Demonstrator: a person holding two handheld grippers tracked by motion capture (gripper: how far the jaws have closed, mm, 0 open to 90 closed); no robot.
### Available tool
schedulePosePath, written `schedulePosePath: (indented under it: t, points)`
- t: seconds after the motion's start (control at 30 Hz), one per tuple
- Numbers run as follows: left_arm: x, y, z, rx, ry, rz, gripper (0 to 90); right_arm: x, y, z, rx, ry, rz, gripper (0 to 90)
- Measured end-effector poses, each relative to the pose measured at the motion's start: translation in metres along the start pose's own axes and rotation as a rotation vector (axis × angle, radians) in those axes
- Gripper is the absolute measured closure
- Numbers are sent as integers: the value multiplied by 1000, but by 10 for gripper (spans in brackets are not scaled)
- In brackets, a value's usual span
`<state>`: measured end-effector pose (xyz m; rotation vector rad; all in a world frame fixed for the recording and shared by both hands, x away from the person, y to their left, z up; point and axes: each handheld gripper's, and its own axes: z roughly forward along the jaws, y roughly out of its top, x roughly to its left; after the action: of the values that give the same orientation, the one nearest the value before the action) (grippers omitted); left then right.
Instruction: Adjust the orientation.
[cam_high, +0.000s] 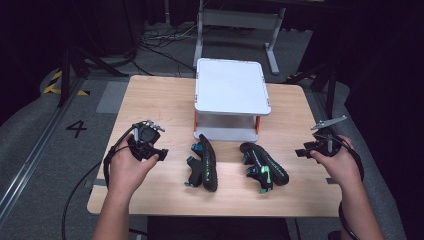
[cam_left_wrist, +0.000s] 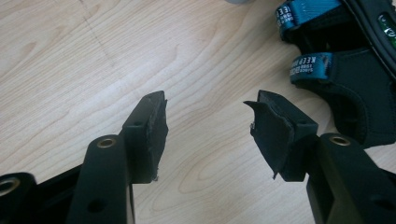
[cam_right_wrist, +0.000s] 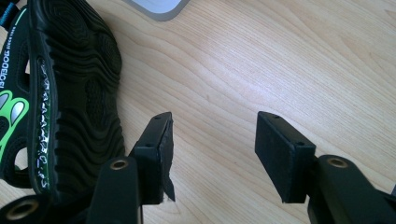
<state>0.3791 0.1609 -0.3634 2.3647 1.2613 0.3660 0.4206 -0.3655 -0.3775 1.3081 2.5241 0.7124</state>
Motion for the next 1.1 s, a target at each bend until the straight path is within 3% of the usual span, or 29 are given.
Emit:
schedulePosePath:
  t: [0.3,0.43,0.53,0.6,0.63,0.77,0.93,1.1]
  points:
    - [-4,1,0,20,-50,11,451,1,2,4,7,10,-8,482]
    - [-10,0,1,-2,-5,22,442,1,2,3,3,9,-5,482]
    - [-13,2,2,-5,-12,20,443,1,1,3,2,8,-4,481]
    - [-18,5,2,-2,-40,38,443,1,1,3,1,7,-4,481]
    - [-25,8,3,8,-74,64,442,2,2,4,4,9,-9,481]
    - [-38,11,7,35,-128,129,410,3,2,6,9,13,-12,479]
    - [-44,7,26,156,-194,178,381,4,4,8,12,16,-21,477]
    - [-52,2,37,224,-256,218,384,4,5,7,5,19,-21,476]
